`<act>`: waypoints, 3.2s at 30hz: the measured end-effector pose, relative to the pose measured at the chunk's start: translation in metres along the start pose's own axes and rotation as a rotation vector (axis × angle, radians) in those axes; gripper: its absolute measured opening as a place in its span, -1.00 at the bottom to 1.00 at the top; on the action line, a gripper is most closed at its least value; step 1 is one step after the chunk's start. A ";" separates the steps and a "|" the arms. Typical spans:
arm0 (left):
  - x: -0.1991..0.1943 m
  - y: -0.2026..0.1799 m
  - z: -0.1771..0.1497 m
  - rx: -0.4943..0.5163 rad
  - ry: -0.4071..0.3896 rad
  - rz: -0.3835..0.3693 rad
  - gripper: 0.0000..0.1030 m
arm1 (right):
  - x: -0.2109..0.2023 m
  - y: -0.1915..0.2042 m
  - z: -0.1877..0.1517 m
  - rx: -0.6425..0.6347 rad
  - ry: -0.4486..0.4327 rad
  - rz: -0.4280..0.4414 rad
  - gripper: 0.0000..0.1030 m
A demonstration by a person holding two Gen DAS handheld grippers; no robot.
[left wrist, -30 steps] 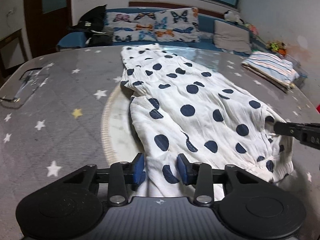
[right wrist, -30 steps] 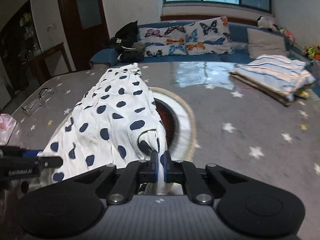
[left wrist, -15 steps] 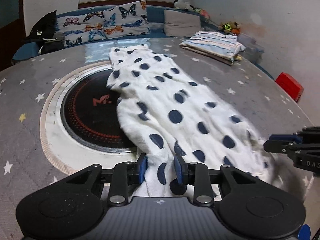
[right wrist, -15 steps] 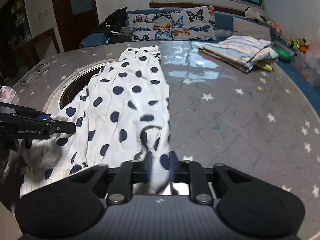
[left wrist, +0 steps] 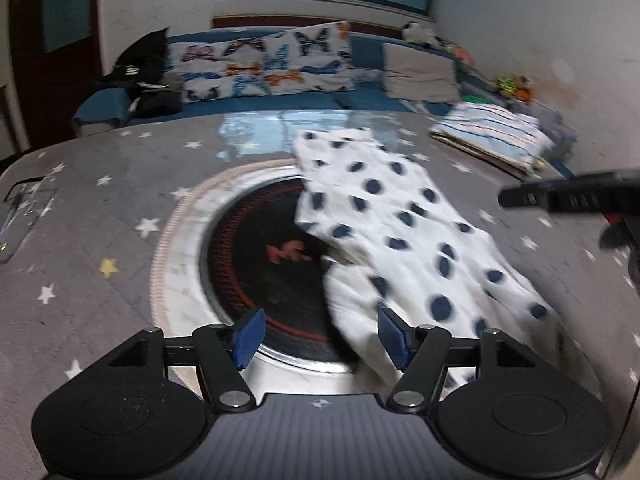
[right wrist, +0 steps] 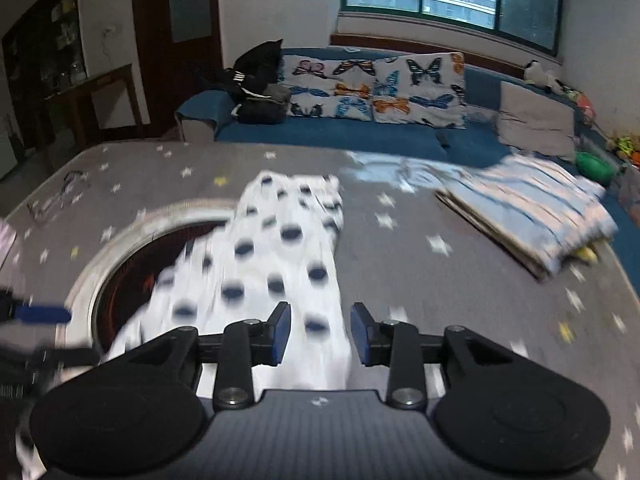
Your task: Fold clothes
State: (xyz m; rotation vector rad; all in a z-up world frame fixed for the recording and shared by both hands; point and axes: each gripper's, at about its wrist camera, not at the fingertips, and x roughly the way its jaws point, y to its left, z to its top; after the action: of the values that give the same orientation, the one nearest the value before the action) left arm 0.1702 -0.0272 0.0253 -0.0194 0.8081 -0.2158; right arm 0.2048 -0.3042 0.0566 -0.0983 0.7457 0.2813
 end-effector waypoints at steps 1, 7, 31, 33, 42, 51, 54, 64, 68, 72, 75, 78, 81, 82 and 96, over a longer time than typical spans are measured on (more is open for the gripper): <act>0.003 0.003 0.002 -0.008 0.003 0.006 0.28 | 0.012 -0.001 0.010 0.005 0.000 0.005 -0.36; 0.022 0.016 0.014 -0.037 0.020 0.025 0.28 | 0.092 -0.014 0.052 0.044 0.052 0.022 -0.36; 0.065 0.019 0.028 -0.056 0.074 0.008 0.24 | 0.193 -0.041 0.076 0.089 0.016 0.055 -0.94; 0.067 0.018 0.028 -0.056 0.075 0.005 0.24 | 0.183 -0.044 0.078 0.084 -0.006 0.033 -0.97; 0.071 0.015 0.035 -0.082 0.076 -0.014 0.24 | 0.127 -0.083 0.091 0.099 -0.036 -0.078 -0.95; 0.057 0.033 0.045 -0.130 0.083 0.039 0.27 | 0.144 -0.072 0.068 0.141 0.076 0.041 -0.45; 0.053 0.038 0.046 -0.133 0.072 0.042 0.26 | 0.152 -0.065 0.065 0.144 0.087 0.054 -0.43; 0.060 0.038 0.038 -0.148 0.084 -0.016 0.24 | 0.174 -0.052 0.069 0.118 0.064 0.056 -0.24; 0.063 0.041 0.037 -0.153 0.090 -0.012 0.24 | 0.180 -0.047 0.071 0.116 0.042 0.053 -0.22; 0.065 0.043 0.036 -0.158 0.095 -0.008 0.24 | 0.185 -0.039 0.073 0.070 0.038 0.008 -0.34; 0.066 0.042 0.035 -0.161 0.096 -0.008 0.24 | 0.184 -0.033 0.074 0.040 0.036 0.003 -0.85; 0.066 0.041 0.035 -0.163 0.097 -0.010 0.24 | 0.177 -0.033 0.074 0.039 0.027 -0.008 -0.95; 0.066 0.039 0.035 -0.163 0.098 -0.009 0.25 | 0.166 -0.038 0.077 0.032 0.003 -0.033 -0.96; 0.066 0.039 0.035 -0.163 0.097 -0.007 0.25 | 0.161 -0.040 0.077 0.035 -0.008 -0.046 -0.96; 0.070 0.020 0.036 -0.162 0.085 -0.049 0.24 | 0.076 -0.095 0.085 0.074 -0.123 -0.232 -0.96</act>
State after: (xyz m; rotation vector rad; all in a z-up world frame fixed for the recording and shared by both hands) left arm 0.2464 -0.0242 -0.0018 -0.1832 0.9085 -0.1979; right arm 0.3406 -0.3625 0.0660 -0.0955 0.6149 0.0386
